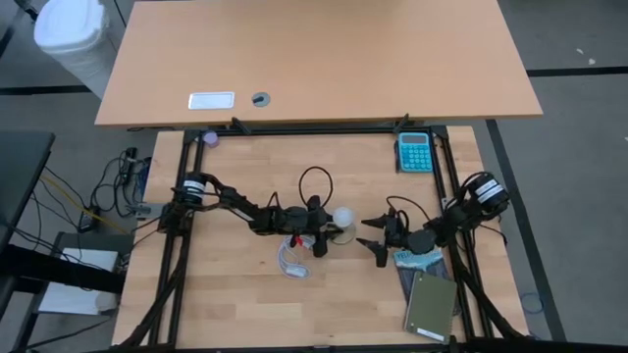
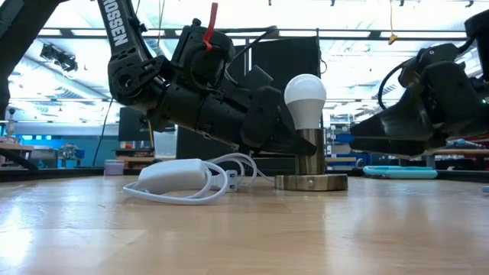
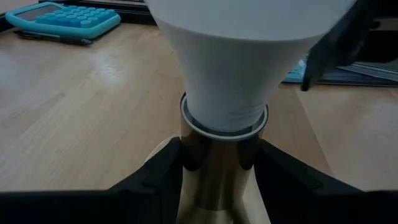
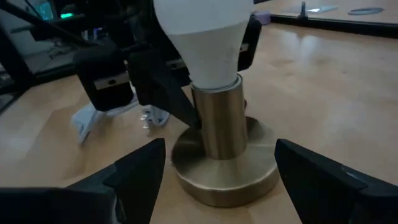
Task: Screw lightbulb
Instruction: Remove the lightbulb from the desk lamp
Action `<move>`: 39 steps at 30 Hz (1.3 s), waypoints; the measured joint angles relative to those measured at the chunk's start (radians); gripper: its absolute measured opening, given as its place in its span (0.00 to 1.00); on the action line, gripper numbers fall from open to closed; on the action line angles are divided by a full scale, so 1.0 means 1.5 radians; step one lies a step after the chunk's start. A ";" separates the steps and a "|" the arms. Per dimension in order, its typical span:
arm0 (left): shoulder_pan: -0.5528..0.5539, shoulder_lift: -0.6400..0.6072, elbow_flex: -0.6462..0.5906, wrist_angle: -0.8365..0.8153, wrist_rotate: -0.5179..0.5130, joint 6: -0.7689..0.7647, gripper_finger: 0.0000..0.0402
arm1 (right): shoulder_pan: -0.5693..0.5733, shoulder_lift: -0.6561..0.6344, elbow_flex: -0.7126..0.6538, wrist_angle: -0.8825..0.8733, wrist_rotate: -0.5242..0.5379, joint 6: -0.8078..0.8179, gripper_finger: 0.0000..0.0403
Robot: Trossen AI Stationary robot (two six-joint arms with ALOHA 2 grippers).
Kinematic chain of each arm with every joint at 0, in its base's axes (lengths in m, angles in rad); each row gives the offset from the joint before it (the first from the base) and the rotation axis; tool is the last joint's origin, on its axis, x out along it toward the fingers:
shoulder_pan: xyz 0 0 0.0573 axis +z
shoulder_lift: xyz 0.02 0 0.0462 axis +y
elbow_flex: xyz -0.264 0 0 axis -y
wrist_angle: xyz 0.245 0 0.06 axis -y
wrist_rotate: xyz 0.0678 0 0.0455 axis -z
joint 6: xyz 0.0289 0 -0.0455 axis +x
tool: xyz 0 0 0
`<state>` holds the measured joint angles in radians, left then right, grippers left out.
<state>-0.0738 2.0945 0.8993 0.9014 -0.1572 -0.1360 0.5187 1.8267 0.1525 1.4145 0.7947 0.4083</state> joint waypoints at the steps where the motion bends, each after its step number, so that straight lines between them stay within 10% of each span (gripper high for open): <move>1: 0.000 0.000 0.000 -0.001 0.000 0.000 0.45 | 0.004 0.006 0.005 0.002 0.004 0.005 0.76; 15: 0.000 0.000 0.000 -0.003 0.001 0.001 0.45 | 0.055 0.058 0.096 -0.022 0.131 -0.017 0.76; 39: 0.000 0.000 0.000 -0.003 -0.007 -0.002 0.45 | 0.035 0.070 0.104 -0.017 0.148 -0.025 0.76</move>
<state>-0.0742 2.0941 0.8993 0.8974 -0.1674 -0.1390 0.5713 1.9312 0.3090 1.3897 1.0169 0.3706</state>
